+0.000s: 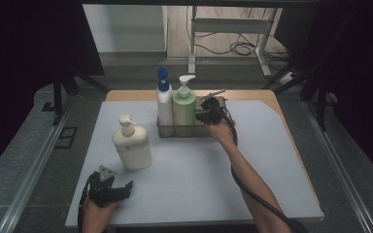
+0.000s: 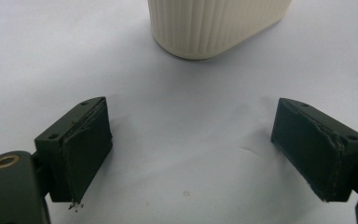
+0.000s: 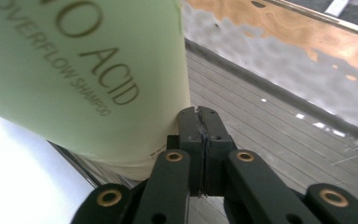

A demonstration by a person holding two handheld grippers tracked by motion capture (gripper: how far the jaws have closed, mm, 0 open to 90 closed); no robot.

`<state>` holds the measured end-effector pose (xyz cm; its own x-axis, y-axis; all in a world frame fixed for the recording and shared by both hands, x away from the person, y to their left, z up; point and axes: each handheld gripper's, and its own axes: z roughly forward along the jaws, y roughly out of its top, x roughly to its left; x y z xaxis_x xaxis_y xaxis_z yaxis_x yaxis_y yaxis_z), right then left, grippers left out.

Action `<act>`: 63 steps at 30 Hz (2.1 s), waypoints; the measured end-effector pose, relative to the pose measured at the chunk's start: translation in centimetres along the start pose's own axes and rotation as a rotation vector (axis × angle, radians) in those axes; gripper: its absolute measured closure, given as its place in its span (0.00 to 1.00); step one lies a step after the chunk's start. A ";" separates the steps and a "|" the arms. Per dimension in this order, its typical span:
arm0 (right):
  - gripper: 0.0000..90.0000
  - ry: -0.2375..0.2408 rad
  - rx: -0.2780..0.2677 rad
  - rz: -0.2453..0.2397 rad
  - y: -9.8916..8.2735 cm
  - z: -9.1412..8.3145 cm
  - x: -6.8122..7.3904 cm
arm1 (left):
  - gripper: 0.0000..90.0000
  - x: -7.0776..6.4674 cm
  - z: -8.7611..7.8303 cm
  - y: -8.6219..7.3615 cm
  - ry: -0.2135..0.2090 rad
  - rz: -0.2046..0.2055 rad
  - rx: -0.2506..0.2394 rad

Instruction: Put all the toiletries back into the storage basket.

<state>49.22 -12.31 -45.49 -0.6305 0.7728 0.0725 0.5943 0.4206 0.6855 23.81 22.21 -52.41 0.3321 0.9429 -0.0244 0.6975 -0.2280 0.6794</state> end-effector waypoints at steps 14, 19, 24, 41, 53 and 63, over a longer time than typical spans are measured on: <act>0.97 0.000 0.017 -0.007 0.0 -0.3 0.2 | 0.13 0.0 0.0 0.0 0.000 0.000 0.000; 0.90 -0.006 0.008 -0.015 -0.1 -0.6 -0.1 | 0.13 0.0 0.0 0.0 0.000 0.000 0.000; 0.84 0.001 -0.003 -0.018 -0.2 -1.0 -0.3 | 0.13 0.0 0.0 0.0 0.001 0.000 -0.001; 0.53 0.001 -0.027 -0.066 -0.6 -2.5 -0.5 | 0.13 0.0 0.0 0.0 0.002 0.003 -0.001; 0.40 0.037 -0.033 -0.117 -0.8 -4.2 0.3 | 0.14 0.0 0.0 0.0 0.000 0.001 -0.001; 0.33 0.054 -0.037 -0.147 -0.9 -6.1 1.3 | 0.14 0.0 0.0 0.0 -0.002 -0.002 0.000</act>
<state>44.83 -14.59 -41.66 -0.7359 0.6771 0.0076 0.4754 0.5086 0.7179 23.80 22.21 -52.41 0.3317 0.9430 -0.0272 0.6979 -0.2258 0.6796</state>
